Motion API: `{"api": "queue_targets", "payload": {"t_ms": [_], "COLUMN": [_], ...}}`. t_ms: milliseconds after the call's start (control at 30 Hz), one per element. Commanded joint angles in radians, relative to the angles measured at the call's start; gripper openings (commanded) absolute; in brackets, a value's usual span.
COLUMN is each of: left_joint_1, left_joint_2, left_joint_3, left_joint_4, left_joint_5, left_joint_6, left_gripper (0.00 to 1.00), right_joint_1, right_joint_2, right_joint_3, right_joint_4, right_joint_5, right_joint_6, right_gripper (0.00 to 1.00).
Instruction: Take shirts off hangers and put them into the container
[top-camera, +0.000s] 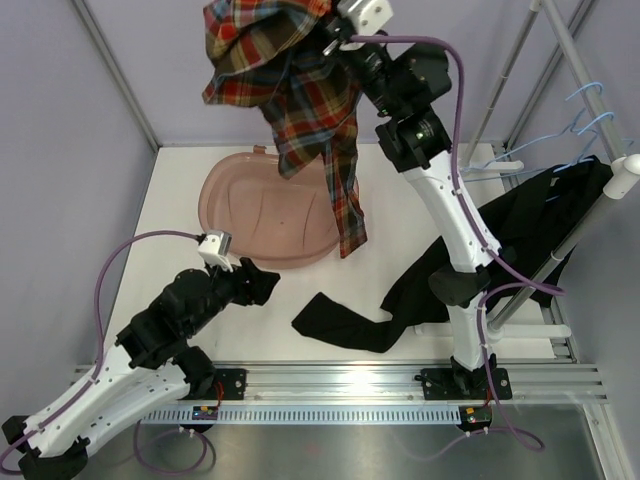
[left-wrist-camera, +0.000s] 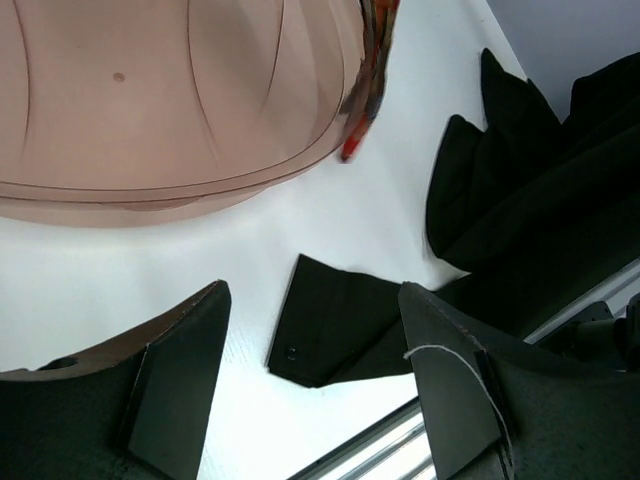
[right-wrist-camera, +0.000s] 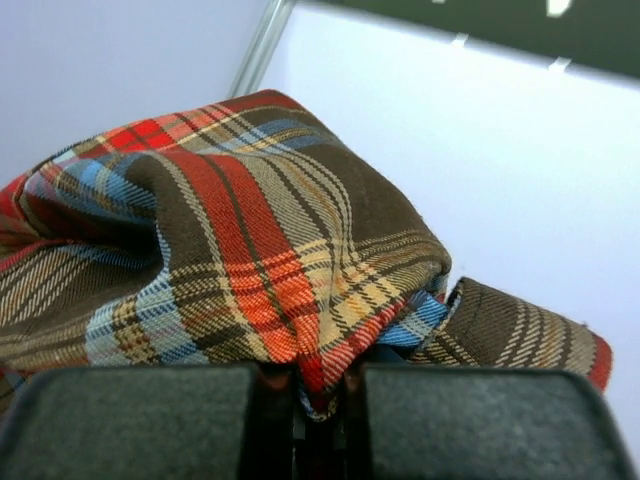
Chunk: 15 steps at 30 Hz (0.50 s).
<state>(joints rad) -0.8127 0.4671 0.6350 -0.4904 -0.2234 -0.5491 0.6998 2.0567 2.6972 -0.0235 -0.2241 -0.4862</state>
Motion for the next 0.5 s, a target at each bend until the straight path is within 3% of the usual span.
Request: {"api": "queue_targets", "payload": {"t_ms": [0, 167, 467], "left_joint_1": [-0.003, -0.002, -0.005], "left_joint_2": [0.002, 0.044, 0.028], "left_joint_3": [0.015, -0.008, -0.043], "left_joint_4": [0.107, 0.160, 0.216], "left_joint_5": [0.030, 0.088, 0.076], "left_joint_6": [0.012, -0.009, -0.018], "left_gripper": [0.73, 0.73, 0.73], "right_joint_1": [-0.037, -0.060, -0.079], "right_joint_2": [-0.001, 0.029, 0.112], "right_joint_3": [0.093, 0.160, 0.131], "right_joint_4": [0.352, 0.523, 0.614], "right_joint_5": [-0.089, -0.119, -0.228], "right_joint_6": [0.087, 0.173, 0.423], "right_gripper": [0.00, 0.00, 0.00]}}
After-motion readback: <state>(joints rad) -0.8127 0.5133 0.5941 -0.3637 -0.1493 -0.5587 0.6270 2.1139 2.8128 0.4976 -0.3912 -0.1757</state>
